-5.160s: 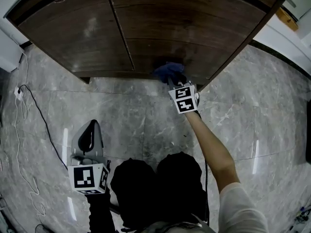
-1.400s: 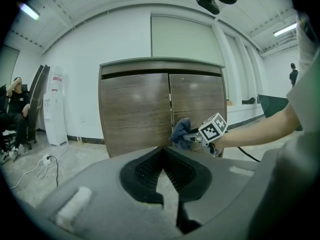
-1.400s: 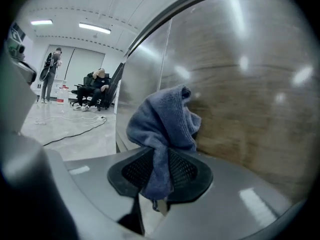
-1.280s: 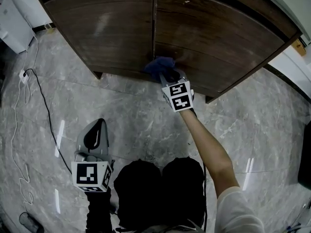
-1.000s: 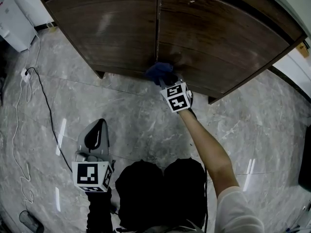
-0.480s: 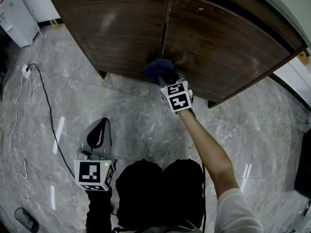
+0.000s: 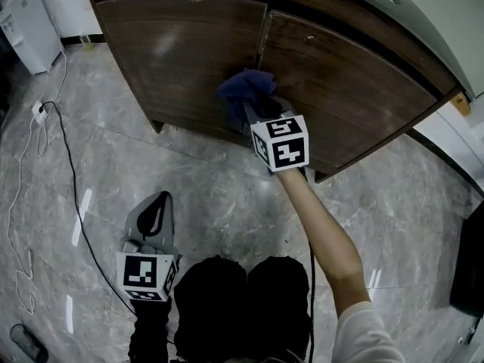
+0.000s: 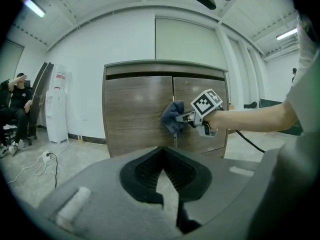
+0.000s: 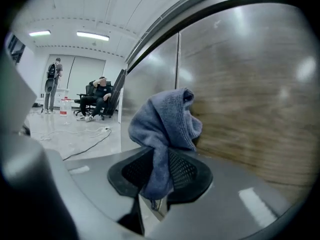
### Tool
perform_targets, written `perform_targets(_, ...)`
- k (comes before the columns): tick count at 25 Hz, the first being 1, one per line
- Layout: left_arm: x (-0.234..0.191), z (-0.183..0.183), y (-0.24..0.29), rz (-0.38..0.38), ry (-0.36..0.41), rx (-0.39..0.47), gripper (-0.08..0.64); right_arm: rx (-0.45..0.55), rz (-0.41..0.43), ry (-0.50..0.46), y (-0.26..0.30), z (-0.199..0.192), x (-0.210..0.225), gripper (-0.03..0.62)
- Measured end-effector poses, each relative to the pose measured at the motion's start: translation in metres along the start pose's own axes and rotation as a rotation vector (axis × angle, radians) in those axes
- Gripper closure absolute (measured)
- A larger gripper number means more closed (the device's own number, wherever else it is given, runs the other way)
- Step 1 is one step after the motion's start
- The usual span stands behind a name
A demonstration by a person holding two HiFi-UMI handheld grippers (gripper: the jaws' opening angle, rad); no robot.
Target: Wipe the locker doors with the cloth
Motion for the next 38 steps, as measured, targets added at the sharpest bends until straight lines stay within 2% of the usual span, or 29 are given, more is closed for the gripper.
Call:
perform_targets(13,-0.001,0.004,-0.007,-0.006,-0.009,0.024,0.56,0.163,0.012,0.058,-0.026,0.117,-0.01,0.5)
perform_targets(22,-0.008,0.005,-0.012,0.007,-0.014,0.034,0.56,0.239,0.006,0.074,-0.032,0.15,-0.013,0.5)
perform_targets(28,-0.007,0.003,-0.013,0.003,-0.019,0.034,0.56,0.25,0.003,0.071,-0.026,0.144,-0.016,0.5)
perform_targets(38,-0.014,-0.004,-0.013,0.015,-0.026,0.024,0.56,0.169,0.008,0.044,0.01,0.08,-0.025,0.5)
Point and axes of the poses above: the fingertips, and each gripper's own axes: y forward along the fingers, x to its right, z out of its top, the point moved 7 cm from there along -y, backward along the fingers, and after that the axes turned 7 degrees about y, right-handed, at the moved point
